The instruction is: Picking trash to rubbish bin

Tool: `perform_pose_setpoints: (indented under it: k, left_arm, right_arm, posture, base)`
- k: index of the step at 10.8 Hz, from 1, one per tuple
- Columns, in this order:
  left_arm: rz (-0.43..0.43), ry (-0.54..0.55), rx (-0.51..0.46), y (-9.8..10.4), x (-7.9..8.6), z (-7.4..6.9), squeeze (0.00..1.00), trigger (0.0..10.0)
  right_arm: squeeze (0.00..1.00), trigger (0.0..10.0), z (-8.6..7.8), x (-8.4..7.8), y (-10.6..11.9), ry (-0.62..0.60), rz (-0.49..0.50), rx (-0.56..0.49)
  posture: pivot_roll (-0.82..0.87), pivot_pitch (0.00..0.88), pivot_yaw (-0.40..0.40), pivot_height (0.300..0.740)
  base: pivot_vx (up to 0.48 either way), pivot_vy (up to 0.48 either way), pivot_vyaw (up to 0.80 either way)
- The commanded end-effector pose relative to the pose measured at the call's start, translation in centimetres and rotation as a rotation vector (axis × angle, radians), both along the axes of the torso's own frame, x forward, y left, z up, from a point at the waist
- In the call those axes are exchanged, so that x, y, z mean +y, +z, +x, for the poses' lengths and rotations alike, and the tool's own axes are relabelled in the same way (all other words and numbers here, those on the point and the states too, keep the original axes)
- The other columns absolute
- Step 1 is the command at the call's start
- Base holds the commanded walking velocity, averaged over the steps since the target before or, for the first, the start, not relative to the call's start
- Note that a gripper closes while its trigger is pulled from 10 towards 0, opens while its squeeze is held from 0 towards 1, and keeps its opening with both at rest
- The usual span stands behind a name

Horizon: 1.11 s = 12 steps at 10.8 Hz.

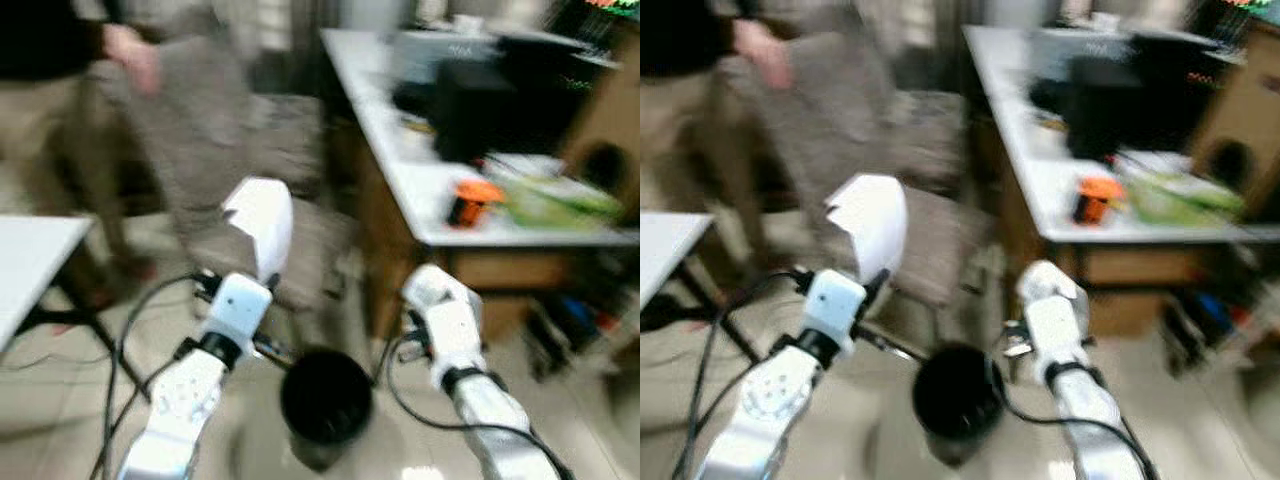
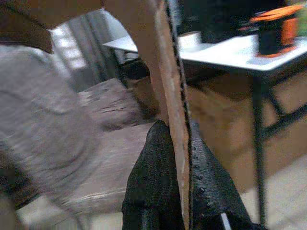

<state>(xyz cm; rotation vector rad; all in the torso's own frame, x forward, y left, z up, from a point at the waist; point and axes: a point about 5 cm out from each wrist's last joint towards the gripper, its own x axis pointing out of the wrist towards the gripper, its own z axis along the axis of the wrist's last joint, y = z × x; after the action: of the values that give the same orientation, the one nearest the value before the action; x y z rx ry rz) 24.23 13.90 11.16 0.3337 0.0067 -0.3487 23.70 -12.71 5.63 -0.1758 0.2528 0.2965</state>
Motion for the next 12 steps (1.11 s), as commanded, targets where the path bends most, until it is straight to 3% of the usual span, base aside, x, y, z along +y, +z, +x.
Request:
perform_pose_setpoints:
  k: [1, 3, 6, 9, 12]
  left_arm:
    - [0.002, -0.002, -0.011, 0.2, -0.2, 0.2, 0.0, 10.0]
    - [0.004, 0.003, -0.014, 0.3, -0.2, 0.3, 0.0, 10.0]
    - [0.016, 0.0, 0.006, -0.2, 0.1, -0.1, 0.0, 10.0]
    - [0.087, -0.004, 0.131, -2.3, 0.9, -0.7, 0.0, 10.0]
    - [0.148, -0.047, 0.211, -3.1, 1.4, -1.1, 0.0, 10.0]
  right_arm:
    - [0.0, 10.0, 0.1, -0.2, -0.5, 0.019, -0.026, 0.012]
    - [0.0, 10.0, -0.3, -0.6, -2.3, -0.009, -0.024, 0.081]
    - [0.0, 10.0, -1.6, -0.5, -5.8, 0.064, -0.052, 0.233]
    - [0.0, 10.0, -2.4, 0.3, -8.1, 0.171, -0.06, 0.345]
    - [0.0, 10.0, -1.2, 2.1, -8.8, 0.245, -0.033, 0.388]
  posture:
    - [-0.06, 0.0, -0.065, 0.74]
    - [-0.06, 0.0, -0.067, 0.74]
    - [-0.06, 0.006, -0.057, 0.74]
    - [-0.06, 0.034, -0.055, 0.74]
    - [-0.05, 0.084, -0.05, 0.74]
  base:
    - [0.352, 0.0, 0.0]
    - [0.358, 0.0, 0.28]
    - [0.358, 0.0, 0.0]
    - [0.105, 0.0, 0.0]
    - [0.0, 0.0, 0.0]
